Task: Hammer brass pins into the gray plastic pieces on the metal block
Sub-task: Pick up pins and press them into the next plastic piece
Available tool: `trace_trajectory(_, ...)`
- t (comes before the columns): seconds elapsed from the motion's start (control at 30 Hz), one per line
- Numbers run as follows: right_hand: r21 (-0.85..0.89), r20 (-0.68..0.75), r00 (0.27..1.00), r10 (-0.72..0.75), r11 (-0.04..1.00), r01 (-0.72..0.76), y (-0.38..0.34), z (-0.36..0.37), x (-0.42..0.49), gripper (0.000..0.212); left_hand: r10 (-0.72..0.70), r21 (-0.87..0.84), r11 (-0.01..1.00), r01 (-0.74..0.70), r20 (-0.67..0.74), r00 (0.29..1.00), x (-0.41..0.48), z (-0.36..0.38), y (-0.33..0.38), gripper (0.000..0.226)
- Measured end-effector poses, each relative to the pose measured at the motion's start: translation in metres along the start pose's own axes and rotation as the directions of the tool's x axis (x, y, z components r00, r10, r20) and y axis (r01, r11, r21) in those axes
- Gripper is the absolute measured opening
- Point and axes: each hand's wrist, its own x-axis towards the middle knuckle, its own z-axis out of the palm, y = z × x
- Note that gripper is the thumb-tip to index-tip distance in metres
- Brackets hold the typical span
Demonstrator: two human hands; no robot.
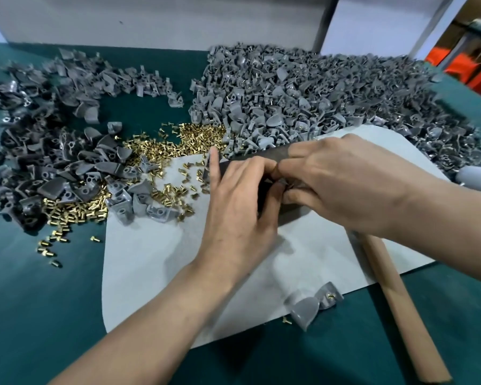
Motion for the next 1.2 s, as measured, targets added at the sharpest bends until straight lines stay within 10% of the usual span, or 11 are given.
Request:
trace_trajectory(0.33, 0.264, -0.019, 0.999, 0.038, 0.964, -0.031, 0.014, 0.012, 0.003, 0.042, -0.053, -0.084, 0.995, 0.056, 0.034, 0.998, 0.002, -0.003, 0.002, 0.009)
trace_trajectory(0.6, 0.402, -0.163, 0.986, 0.031, 0.915, 0.038, 0.017, 0.024, -0.008, 0.021, -0.057, -0.097, 0.994, 0.056, -0.008, 0.998, 0.000, -0.002, 0.004, 0.018)
trace_trajectory(0.8, 0.665, -0.240, 0.889, 0.391, 0.733, -0.143, 0.017, 0.032, -0.018, 0.006, -0.068, -0.195, 0.979, 0.059, -0.041, 0.997, 0.001, -0.005, 0.007, 0.012)
trace_trajectory(1.2, 0.496, -0.389, 0.893, 0.228, 0.868, -0.006, 0.015, 0.029, -0.007, 0.011, -0.123, -0.194, 0.975, 0.109, -0.060, 0.991, 0.004, -0.007, 0.003, 0.014)
